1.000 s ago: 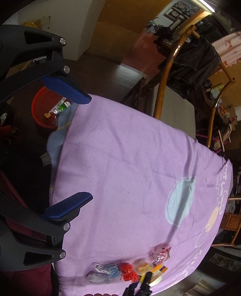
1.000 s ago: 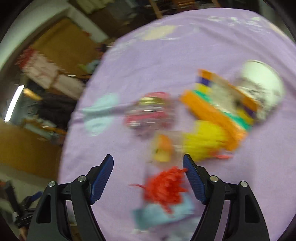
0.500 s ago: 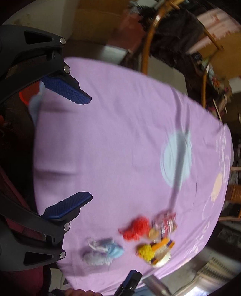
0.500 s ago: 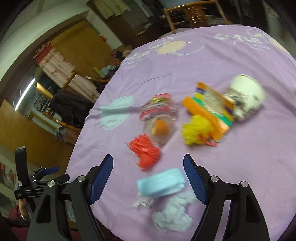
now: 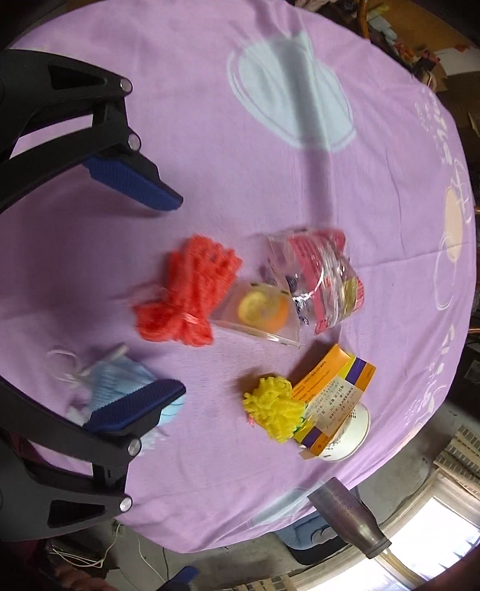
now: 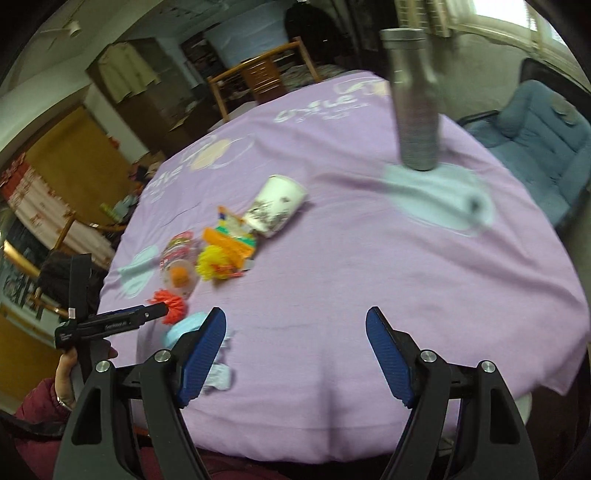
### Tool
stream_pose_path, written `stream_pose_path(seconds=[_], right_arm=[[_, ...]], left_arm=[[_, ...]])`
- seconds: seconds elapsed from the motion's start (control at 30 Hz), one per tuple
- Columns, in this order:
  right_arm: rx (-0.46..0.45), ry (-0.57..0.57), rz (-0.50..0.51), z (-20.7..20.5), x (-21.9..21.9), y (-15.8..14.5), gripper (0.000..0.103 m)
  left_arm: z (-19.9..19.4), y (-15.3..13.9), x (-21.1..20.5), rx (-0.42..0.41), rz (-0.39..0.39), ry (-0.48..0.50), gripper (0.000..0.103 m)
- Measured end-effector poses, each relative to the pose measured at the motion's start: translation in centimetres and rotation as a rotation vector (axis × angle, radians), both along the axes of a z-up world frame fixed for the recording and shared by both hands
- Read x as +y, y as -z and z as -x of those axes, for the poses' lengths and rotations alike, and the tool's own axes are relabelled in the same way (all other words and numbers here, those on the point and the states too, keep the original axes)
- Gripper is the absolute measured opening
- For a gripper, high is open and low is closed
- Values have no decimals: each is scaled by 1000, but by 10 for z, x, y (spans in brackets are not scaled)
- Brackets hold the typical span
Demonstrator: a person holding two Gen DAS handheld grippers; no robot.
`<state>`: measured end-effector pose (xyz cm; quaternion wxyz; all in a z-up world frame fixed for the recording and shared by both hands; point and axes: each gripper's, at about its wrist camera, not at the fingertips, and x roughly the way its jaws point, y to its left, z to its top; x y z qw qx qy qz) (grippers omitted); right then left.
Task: Collect trash
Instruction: 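Move both tools toward the red ribbon and blue mask, then grasp the red ribbon with the left tool while the right tool grasps the yellow pompom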
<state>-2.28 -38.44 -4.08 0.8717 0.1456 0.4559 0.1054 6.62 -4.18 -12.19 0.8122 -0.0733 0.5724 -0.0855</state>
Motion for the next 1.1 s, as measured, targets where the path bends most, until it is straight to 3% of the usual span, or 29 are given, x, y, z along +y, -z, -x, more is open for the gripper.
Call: stream_pose_path(seconds=[0.07,0.2,0.43,0.57,0.77,0.93,0.97,1.0,1.1], right_arm=[[2,30,13,5,-10,0,77],[4,29,4,0,-12,1,77],[34,-172,-33,-52,54,14,77],[54,-299,-50,-85,109,26,68],[121,-331,-40,-114,149,50,55],[148,-303,-11,-135,166,65,54],[157,-286,0,-139,168,68,47],[169,-277,7,-141,169,70,26],[155,-267,-75,-138,165,58,19]], left_arm=[[-7,7,-5,8,19,17,64],[-7,7,-5,-18,28,22,46],[33,-41,55,-96,14,-113,45],[63,-63,100,-113,-18,-251,45],[108,-77,143,-103,-36,-419,45],[133,-79,156,-89,-50,-479,45],[137,-80,158,-88,-52,-485,45],[140,-80,160,-89,-52,-490,45],[144,-82,166,-100,-41,-495,45]])
